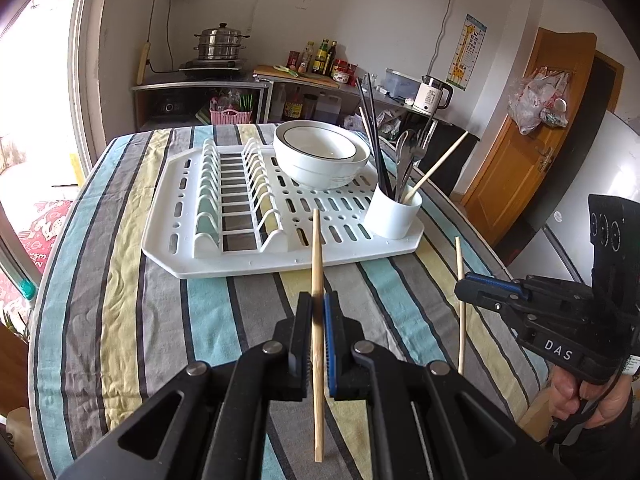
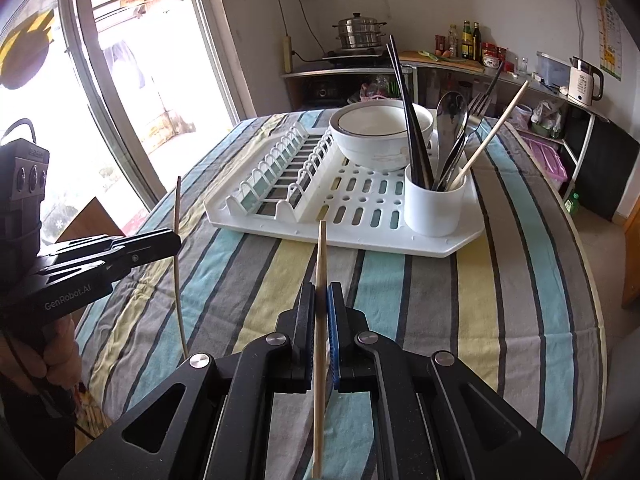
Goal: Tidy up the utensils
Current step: 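Lift and carry both wooden chopsticks over the white cup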
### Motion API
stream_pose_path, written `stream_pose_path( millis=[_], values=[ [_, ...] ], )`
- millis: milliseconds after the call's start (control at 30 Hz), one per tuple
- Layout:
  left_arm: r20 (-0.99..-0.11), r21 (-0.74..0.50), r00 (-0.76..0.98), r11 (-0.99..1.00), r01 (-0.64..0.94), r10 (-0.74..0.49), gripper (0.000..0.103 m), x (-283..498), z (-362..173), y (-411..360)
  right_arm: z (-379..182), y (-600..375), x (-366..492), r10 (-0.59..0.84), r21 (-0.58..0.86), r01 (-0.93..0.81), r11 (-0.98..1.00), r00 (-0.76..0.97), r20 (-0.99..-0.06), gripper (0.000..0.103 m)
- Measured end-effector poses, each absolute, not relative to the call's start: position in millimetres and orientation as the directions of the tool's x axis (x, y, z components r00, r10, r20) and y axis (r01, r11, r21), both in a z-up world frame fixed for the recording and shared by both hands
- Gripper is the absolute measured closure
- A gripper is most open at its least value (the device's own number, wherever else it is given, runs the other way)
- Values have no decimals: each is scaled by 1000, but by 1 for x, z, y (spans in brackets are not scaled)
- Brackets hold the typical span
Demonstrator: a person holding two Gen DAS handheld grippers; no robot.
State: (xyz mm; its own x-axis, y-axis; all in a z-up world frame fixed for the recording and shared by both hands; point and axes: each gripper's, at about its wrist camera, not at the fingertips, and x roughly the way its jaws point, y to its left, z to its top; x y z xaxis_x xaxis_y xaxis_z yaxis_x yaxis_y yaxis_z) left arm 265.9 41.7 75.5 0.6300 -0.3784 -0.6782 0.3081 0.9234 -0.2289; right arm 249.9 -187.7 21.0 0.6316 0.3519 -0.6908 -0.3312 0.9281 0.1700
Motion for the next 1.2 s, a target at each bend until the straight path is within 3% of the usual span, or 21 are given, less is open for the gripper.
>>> stream_pose_path(
  millis=[567,1200],
  values=[
    [-621,-220,666,907,358,-413,97,249,105,22,53,-216,223,394,185,-354,917,721,-571,97],
    [-599,-170,677,894,415,-428,97,284,142,-22,82,-260,258,362,185,-312,932,804,-471,97]
  ],
)
